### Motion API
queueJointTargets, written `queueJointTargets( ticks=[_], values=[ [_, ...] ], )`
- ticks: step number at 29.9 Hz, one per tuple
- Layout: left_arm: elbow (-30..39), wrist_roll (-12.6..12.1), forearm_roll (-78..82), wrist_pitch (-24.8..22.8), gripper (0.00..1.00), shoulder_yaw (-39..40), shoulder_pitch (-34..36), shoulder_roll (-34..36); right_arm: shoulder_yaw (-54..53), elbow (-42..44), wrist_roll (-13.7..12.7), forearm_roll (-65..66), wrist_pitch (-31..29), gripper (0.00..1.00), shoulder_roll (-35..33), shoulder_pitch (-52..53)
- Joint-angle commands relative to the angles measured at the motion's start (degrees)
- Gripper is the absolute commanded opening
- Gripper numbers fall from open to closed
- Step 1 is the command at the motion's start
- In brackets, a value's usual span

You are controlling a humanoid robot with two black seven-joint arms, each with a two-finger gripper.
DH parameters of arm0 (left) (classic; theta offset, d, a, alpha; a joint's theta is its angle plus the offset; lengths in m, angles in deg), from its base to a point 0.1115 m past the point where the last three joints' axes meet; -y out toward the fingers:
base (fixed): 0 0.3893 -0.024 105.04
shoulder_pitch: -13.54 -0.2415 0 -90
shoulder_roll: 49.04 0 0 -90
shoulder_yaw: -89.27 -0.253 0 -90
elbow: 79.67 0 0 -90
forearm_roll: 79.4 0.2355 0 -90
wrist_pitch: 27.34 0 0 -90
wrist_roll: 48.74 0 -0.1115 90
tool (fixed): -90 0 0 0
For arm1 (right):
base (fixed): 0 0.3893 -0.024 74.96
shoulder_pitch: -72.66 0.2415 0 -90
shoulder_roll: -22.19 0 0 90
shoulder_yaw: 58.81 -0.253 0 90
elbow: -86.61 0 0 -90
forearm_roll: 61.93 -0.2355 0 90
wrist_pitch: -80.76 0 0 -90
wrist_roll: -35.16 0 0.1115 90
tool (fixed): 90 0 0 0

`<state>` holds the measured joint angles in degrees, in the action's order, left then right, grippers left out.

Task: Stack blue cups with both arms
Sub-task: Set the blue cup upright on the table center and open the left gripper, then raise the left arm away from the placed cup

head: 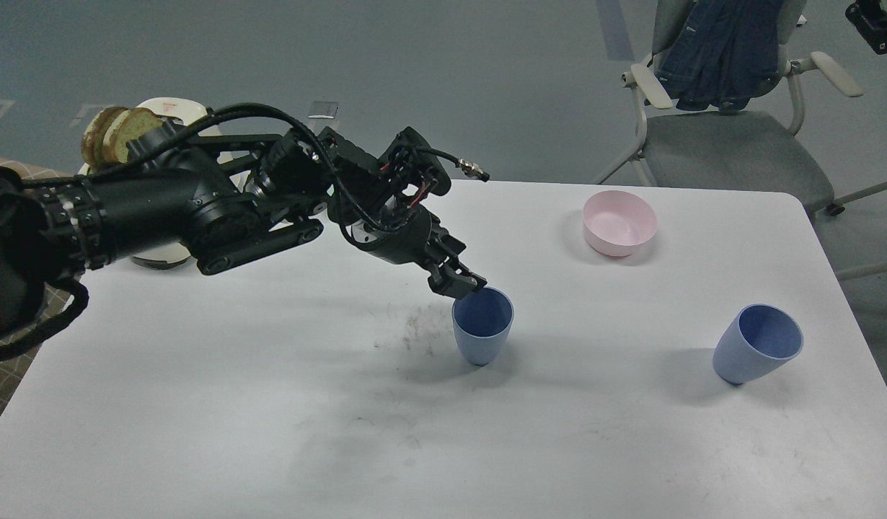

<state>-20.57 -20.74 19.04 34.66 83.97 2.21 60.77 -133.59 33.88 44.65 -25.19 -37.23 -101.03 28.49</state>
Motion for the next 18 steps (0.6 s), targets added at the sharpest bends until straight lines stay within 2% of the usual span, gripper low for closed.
queueJointTargets(
  ticks=[1, 4, 8, 14, 18],
  values=[
    [1.2, 0.0, -10.6, 0.0, 0.94, 2.4, 4.5, 3.8, 0.1, -0.5, 0.0, 0.0, 0.0, 1.00, -2.8, -0.6],
    [0.1, 0.0, -24.9, 0.0, 0.97, 8.1, 5.8, 5.8, 0.5, -3.9, 0.0, 1.0, 0.0, 1.00, -6.7, -4.2],
    [-4.3, 0.0, -35.4, 0.0, 0.97, 12.8, 5.0, 7.1, 1.4, -10.2, 0.0, 7.8, 0.0, 1.00, -11.7, -7.9],
    [-11.6, 0.0, -52.3, 0.0, 0.97, 18.6, -2.6, 7.8, 1.4, -18.6, 0.1, 20.6, 0.0, 1.00, -20.6, -14.1],
    [-15.4, 0.0, -60.6, 2.7, 0.97, 20.2, -6.9, 6.8, 1.5, -21.6, 0.1, 29.1, 0.0, 1.00, -25.1, -20.1]
  ],
)
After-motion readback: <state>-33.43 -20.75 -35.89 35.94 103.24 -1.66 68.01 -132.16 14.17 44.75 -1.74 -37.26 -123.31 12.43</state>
